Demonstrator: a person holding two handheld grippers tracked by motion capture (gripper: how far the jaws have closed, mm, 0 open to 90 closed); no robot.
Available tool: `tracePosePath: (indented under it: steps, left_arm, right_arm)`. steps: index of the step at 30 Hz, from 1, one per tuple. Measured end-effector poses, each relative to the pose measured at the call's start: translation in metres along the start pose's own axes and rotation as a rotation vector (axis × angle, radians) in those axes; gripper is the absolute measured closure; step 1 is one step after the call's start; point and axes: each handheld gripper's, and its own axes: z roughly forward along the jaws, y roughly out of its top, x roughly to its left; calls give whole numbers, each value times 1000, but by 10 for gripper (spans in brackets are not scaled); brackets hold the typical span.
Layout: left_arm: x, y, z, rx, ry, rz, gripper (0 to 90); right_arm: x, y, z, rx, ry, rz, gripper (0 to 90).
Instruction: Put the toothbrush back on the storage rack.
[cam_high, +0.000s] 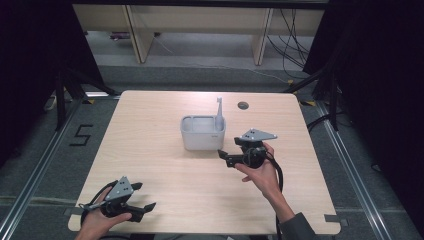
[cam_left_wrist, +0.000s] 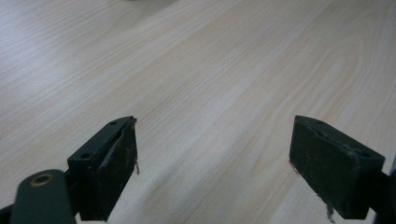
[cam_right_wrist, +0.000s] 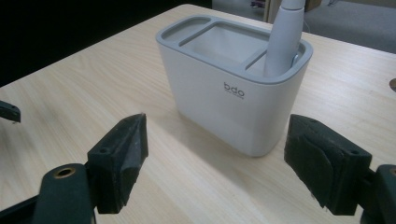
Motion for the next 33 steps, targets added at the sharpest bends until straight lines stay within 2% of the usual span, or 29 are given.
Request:
tracePosePath:
  steps: [1, 2, 4, 6, 7, 8, 9, 10, 12, 14, 16, 17, 18, 21, 22, 23, 24, 25, 26, 27, 29, 30, 31, 33]
  left_arm:
    - [0, 0, 0, 4, 1, -4, 150]
    - [0, 0, 0, -4, 2, 0, 150]
    - [-1, 0, 0, -5, 2, -1, 150]
    - [0, 0, 0, -1, 0, -2, 150]
    - [0, -1, 0, -3, -1, -4, 149]
    - [0, -1, -1, -4, 0, -3, 150]
    - [0, -1, -1, -12, 2, -7, 150]
    - [0, -1, -1, -12, 2, -7, 150]
    - [0, 0, -2, 7, 11, -2, 149]
    - [0, -1, -1, -8, 9, 0, 149]
    - [0, -1, -1, -8, 10, -2, 149]
    - [0, -1, -1, -11, 5, -7, 149]
    - [0, -1, -1, -4, 2, -2, 149]
    - [1, 0, -2, 9, 8, 16, 150]
    - [1, 0, -2, 9, 8, 16, 150]
    - [0, -1, -1, -6, 5, -2, 150]
    - [0, -1, -1, -5, 0, -3, 150]
    - [0, -1, -1, -5, 0, -3, 150]
    - [1, -1, -2, 6, -1, 10, 150]
    - [1, -1, -2, 6, -1, 10, 150]
    - [1, -1, -2, 9, -1, 14, 150]
    - [0, -1, -1, -5, 2, 3, 150]
    - [1, 0, -2, 7, 9, 13, 150]
    - [0, 0, -1, 1, 3, 0, 150]
  right_arm:
    - [5, -2, -1, 0, -3, 52, 224]
    - [4, -4, -1, 2, 9, 29, 224]
    - [5, -5, -2, 7, 1, 37, 224]
    - [5, -7, -1, 18, 19, 12, 224]
    - [7, -9, -1, 13, 1, 26, 224]
    - [7, -11, 0, 27, 7, 18, 224]
    - [10, -13, 0, 33, 7, 52, 224]
    - [8, -13, 0, 29, 8, 14, 224]
    - [10, -17, 1, 39, 18, 25, 224]
    - [13, -20, 1, 52, 14, 40, 224]
    - [13, -22, 2, 49, 22, 35, 224]
    - [12, -23, 3, 45, 30, 12, 224]
    - [15, -26, 2, 65, 27, 36, 223]
    - [17, -32, 2, 67, 22, 55, 216]
    - [17, -32, 2, 67, 22, 55, 216]
    - [17, -33, 3, 72, 33, 51, 211]
    - [19, -37, 2, 86, 36, 83, 205]
    - [19, -37, 2, 86, 36, 83, 205]
    - [17, -40, 2, 84, 34, 48, 203]
    - [19, -42, 2, 91, 34, 81, 201]
    - [20, -44, 2, 95, 29, 81, 199]
    - [19, -45, 1, 107, 40, 77, 198]
    - [19, -47, 0, 108, 26, 64, 198]
    - [20, -49, -1, 113, 33, 67, 197]
